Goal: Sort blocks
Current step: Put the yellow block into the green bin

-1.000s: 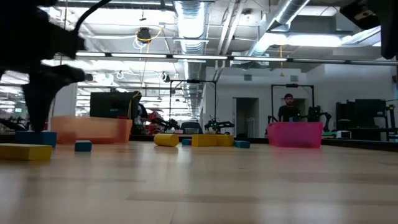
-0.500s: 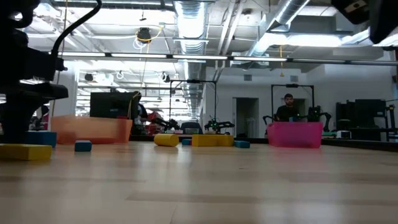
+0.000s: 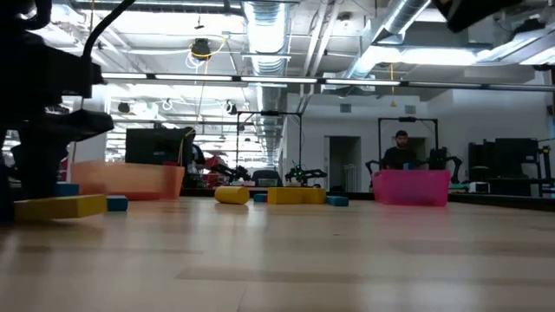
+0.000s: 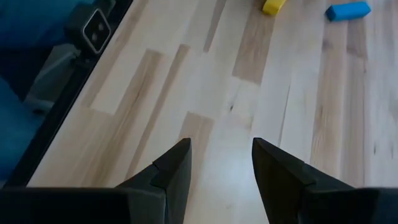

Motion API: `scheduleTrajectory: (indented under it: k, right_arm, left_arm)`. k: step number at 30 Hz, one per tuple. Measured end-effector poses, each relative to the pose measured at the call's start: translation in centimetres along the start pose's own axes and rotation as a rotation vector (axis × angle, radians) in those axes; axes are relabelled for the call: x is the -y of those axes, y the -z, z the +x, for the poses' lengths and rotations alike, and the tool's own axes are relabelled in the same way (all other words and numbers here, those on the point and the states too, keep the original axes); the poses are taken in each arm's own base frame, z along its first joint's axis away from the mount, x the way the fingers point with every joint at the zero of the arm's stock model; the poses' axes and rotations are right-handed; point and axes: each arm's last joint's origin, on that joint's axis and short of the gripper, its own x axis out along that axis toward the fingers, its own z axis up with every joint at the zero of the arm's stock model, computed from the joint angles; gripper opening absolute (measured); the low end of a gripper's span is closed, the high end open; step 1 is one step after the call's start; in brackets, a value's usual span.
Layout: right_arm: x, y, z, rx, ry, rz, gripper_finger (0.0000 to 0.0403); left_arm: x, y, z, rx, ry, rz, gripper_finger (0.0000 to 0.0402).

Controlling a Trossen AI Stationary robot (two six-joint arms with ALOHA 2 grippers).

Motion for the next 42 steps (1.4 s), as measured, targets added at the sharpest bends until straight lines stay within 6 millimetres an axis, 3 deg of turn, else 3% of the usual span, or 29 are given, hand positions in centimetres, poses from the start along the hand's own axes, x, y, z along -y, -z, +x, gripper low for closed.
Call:
scheduleTrajectory:
  k: [4,10,18,26,31,42]
  right_arm:
    - [0.5,-0.6,0.2,0.046,0.004,-0.009,0.0184]
    - [1.6,-1.5,0.9,0.165,0.022,-0.019,0.0184]
    - [4.1,-1.6,2.0,0.241,0.154,0.006,0.0184]
    - [5.8,-2.7,2.0,0.33,0.211,-0.029,0.0185]
    - [6.1,-3.4,1.8,0.386,0.237,-0.11,0.0189]
    - [6.8,-4.1,1.5,0.457,0.27,-0.138,0.0243]
  left_arm:
    - [0.0,-0.6,-0.1,0.048,-0.018,-0.002,0.0108]
    - [-0.4,-3.0,-1.0,0.269,-0.087,-0.003,0.0105]
    - [-2.6,-5.7,-2.7,0.531,-0.256,-0.014,0.0106]
    - [-4.5,-8.1,-4.1,0.768,-0.286,0.019,0.0106]
    - [-5.4,-9.0,-4.6,0.878,-0.195,0.044,0.0106]
    - [-6.4,-9.7,-5.4,0.965,-0.308,0.063,0.0106]
